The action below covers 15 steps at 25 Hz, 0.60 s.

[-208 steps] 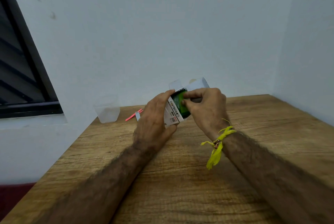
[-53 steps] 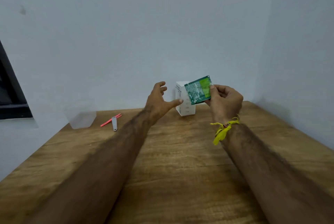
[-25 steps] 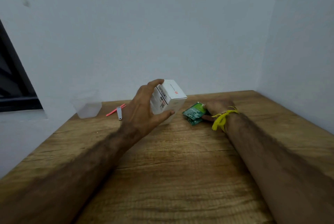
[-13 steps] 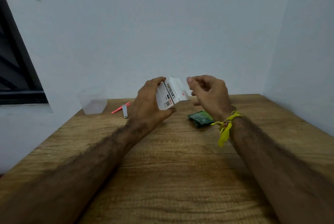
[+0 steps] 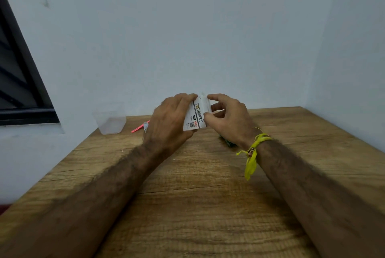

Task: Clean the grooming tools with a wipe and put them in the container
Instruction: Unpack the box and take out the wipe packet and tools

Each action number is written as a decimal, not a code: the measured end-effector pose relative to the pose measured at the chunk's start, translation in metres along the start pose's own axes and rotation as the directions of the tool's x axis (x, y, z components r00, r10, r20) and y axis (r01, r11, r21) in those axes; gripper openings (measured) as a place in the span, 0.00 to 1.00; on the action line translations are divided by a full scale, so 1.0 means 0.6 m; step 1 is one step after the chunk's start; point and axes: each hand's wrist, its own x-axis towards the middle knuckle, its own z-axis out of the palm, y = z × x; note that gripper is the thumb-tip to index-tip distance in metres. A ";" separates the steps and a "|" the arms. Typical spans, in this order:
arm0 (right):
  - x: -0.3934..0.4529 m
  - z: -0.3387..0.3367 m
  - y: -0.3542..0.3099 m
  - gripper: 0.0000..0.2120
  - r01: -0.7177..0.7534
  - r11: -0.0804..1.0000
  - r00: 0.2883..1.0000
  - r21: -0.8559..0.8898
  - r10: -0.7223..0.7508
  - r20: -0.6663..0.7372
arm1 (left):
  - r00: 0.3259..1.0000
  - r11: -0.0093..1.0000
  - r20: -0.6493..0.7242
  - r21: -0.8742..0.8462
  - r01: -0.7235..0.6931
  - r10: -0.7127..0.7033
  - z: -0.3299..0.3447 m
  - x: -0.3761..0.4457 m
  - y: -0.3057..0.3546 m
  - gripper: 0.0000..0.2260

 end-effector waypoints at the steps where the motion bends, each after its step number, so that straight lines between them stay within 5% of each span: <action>1: -0.002 0.005 -0.003 0.28 0.040 0.995 0.999 -0.089 -0.040 0.006 | 1.000 0.999 -0.007 0.021 -0.028 0.029 0.001 0.001 0.003 0.34; 4: 0.002 0.006 -0.008 0.28 0.139 0.947 0.987 -0.289 -0.155 -0.033 | 0.999 1.000 -0.033 0.014 -0.013 0.013 -0.002 0.003 0.006 0.36; 9: 0.020 -0.043 0.013 0.27 0.040 0.982 0.965 0.183 0.010 -0.261 | 0.999 0.989 -0.010 -0.143 -0.034 0.033 -0.009 -0.004 0.003 0.37; 11: 0.016 -0.043 0.021 0.25 0.028 1.000 0.931 0.009 -0.023 -0.365 | 0.998 0.990 0.027 -0.130 -0.054 0.058 -0.004 -0.003 0.005 0.34; 15: 0.014 -0.047 0.012 0.13 0.293 0.831 0.695 -0.472 -0.524 -0.492 | 0.998 0.996 0.050 -0.080 0.036 -0.032 -0.004 0.000 -0.005 0.31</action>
